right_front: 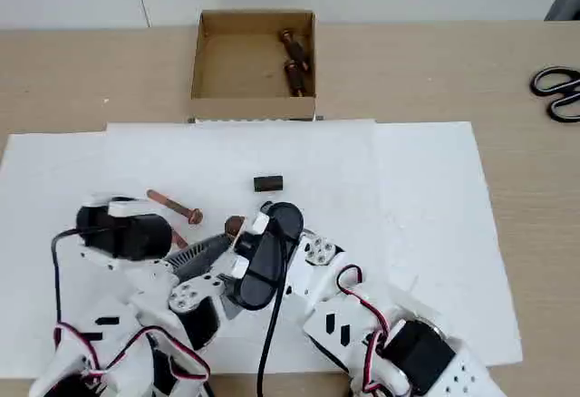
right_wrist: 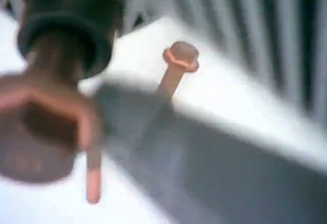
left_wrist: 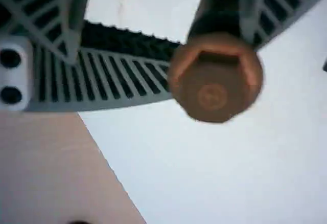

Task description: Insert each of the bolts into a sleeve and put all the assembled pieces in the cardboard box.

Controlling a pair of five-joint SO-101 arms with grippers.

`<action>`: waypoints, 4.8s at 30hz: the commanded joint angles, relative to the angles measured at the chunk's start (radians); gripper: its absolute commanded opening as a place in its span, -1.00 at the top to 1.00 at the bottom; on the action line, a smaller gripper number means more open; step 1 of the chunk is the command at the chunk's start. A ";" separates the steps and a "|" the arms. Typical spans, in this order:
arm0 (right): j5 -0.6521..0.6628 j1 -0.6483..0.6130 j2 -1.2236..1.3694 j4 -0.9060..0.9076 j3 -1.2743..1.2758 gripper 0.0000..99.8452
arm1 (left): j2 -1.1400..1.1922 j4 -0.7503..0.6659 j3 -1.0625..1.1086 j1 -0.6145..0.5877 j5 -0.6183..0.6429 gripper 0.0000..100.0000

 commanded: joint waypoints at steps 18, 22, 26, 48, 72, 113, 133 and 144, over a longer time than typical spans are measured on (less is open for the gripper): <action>0.069 0.165 -0.012 -0.024 -0.015 0.99 | 0.003 -0.140 0.016 -0.531 -0.250 1.00; -0.015 0.272 -0.005 -0.025 -0.015 0.99 | 0.000 -0.146 0.193 -0.582 -0.308 0.99; -0.141 0.406 0.028 -0.028 -0.015 0.99 | -0.002 -0.149 0.371 -0.614 -0.365 0.99; -0.058 0.489 1.303 -0.102 -1.174 0.99 | -0.002 -0.351 0.685 -0.635 -0.416 0.99; 0.486 0.503 2.196 -0.341 -1.938 0.67 | -0.002 -0.353 0.685 -0.629 -0.420 0.99; -0.023 0.398 1.429 0.711 -1.603 0.99 | -0.002 -0.358 0.684 -0.635 -0.413 0.99; 0.068 0.331 1.366 0.473 -0.982 0.78 | -0.002 -0.356 0.684 -0.799 -0.419 0.99; 0.124 0.314 1.554 0.308 -0.968 0.73 | -0.002 -0.354 0.684 -0.799 -0.419 0.99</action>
